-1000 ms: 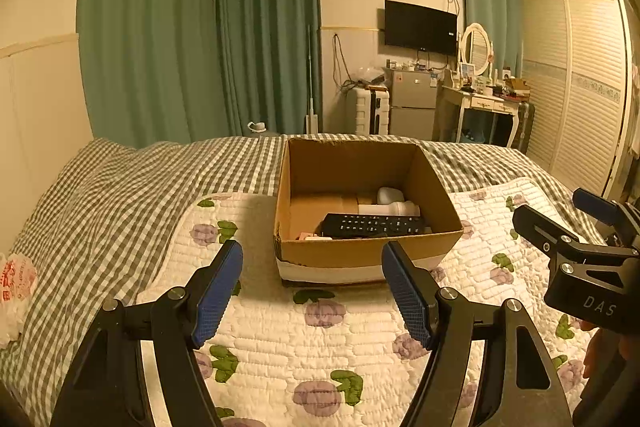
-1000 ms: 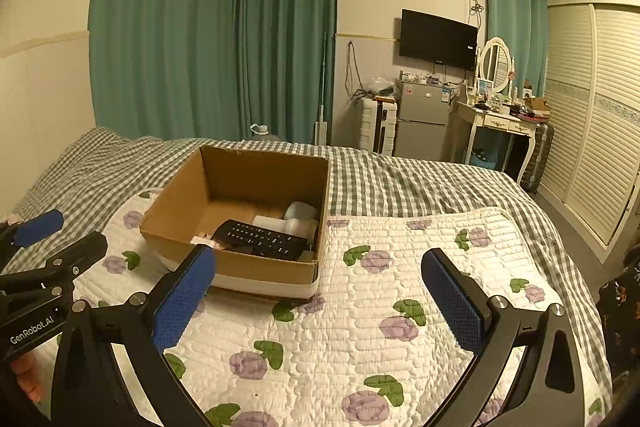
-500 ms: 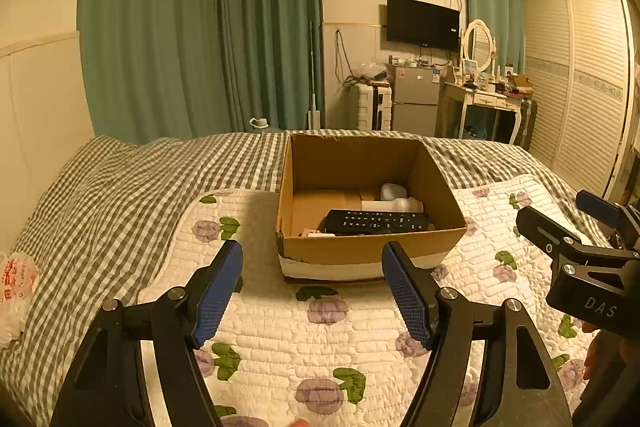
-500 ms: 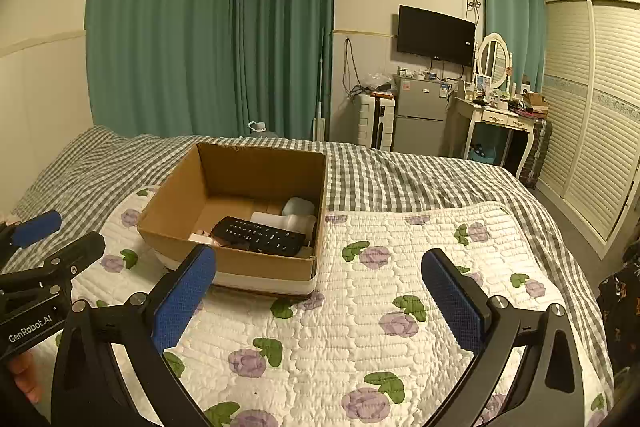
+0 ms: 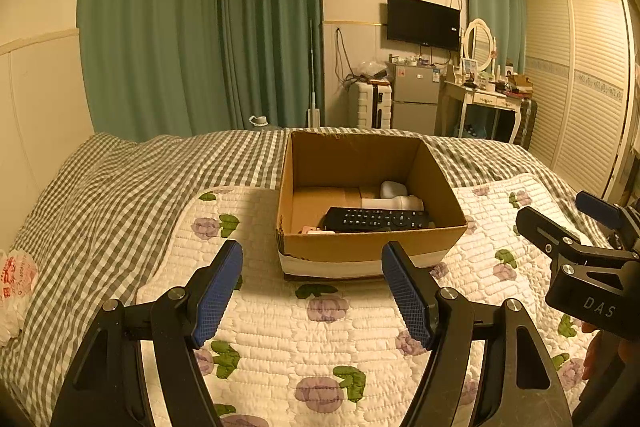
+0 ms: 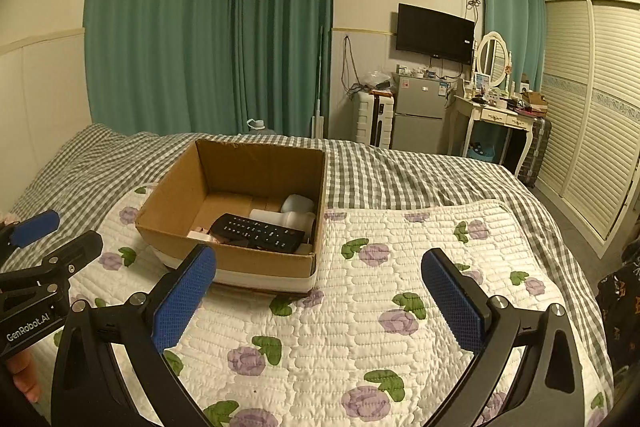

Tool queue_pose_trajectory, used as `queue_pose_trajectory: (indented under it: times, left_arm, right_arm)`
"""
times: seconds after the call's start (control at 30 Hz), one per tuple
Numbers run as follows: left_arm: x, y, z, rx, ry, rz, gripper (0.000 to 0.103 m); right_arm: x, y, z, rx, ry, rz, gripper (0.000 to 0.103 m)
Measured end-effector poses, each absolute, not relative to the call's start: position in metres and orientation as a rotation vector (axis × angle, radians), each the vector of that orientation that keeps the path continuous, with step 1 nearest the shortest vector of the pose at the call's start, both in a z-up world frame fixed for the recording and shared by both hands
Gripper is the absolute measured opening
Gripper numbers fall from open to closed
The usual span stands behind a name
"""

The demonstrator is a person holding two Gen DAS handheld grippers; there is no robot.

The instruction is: Organize rigid objects

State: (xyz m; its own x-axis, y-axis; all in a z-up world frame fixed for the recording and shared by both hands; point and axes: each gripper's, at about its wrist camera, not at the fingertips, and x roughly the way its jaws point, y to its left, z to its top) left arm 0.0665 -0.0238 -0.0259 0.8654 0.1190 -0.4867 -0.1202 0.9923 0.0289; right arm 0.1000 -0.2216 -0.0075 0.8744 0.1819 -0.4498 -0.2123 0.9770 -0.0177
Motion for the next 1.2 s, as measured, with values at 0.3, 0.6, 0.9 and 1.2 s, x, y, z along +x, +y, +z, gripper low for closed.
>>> queue_pose_trajectory:
  times: [0.3, 0.6, 0.9, 1.2]
  left_arm:
    - [0.0671, -0.0245, -0.0267, 0.001, 0.512, 0.126, 0.075]
    - [0.0679, -0.0242, -0.0272, 0.001, 0.514, 0.125, 0.075]
    - [0.0679, -0.0232, -0.03, -0.001, 0.518, 0.122, 0.075]
    - [0.0678, -0.0239, -0.0312, 0.004, 0.519, 0.127, 0.075]
  right_arm:
    - [0.0999, -0.222, -0.008, -0.063, 0.464, 0.205, 0.103]
    - [0.1009, -0.2201, -0.008, -0.056, 0.468, 0.206, 0.103]
    - [0.101, -0.2201, -0.008, -0.057, 0.468, 0.205, 0.103]
    - [0.1009, -0.2204, -0.0084, -0.052, 0.468, 0.206, 0.103]
